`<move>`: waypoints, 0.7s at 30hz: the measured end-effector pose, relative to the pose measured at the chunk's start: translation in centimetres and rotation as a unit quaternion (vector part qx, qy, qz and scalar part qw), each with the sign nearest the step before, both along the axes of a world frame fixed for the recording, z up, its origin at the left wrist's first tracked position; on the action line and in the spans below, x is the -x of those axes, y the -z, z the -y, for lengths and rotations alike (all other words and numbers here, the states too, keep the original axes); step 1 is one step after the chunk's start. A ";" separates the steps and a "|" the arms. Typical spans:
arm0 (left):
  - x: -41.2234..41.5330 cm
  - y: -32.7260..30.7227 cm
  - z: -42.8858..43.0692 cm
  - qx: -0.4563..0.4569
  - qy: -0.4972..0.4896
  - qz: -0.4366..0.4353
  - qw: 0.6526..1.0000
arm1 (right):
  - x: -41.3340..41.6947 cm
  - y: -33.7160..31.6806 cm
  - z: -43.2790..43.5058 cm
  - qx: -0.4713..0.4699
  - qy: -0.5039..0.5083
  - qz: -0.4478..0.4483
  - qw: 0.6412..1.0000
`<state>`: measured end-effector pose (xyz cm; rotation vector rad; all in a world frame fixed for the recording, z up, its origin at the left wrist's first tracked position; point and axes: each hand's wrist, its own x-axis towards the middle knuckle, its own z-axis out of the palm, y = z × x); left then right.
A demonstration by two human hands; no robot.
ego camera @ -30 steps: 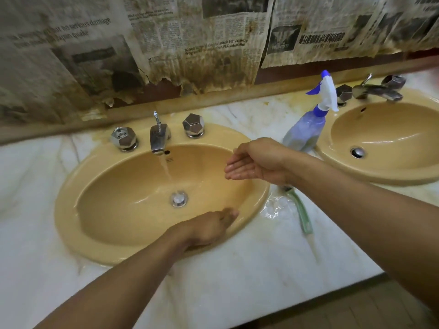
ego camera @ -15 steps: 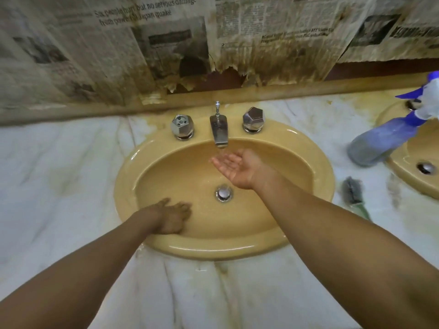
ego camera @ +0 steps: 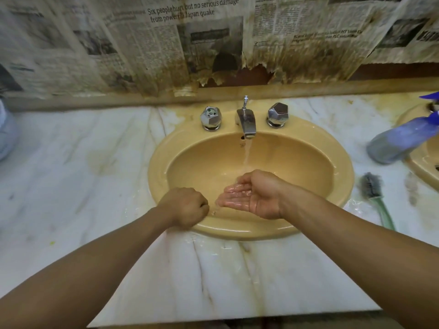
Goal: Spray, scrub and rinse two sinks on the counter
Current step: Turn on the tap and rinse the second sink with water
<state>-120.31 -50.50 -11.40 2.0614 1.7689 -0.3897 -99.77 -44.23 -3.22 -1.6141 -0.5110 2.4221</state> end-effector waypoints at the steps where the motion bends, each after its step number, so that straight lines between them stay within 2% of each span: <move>1: 0.2 0.2 0.8 -0.026 0.005 -0.005 1.000 | -0.1 0.1 0.7 -0.008 -0.004 0.017 1.000; 6: -1.6 2.0 4.7 -0.211 -0.038 -0.020 0.977 | -1.3 -0.5 4.2 -0.044 -0.049 0.063 0.996; 9: -4.8 2.3 5.7 -0.242 -0.056 -0.014 0.969 | -3.9 -0.8 5.0 -0.128 -0.082 0.123 0.981; 12: -10.1 2.1 6.0 -0.271 -0.031 0.014 0.962 | -7.5 -1.1 4.7 -0.181 -0.070 0.152 0.969; 18: -20.5 2.0 2.8 -0.240 -0.003 0.014 0.971 | -15.8 -2.6 2.3 -0.229 0.018 0.173 0.958; 21: -24.1 1.5 0.1 -0.192 0.028 0.053 0.980 | -18.8 -3.6 0.7 -0.240 0.073 0.165 0.954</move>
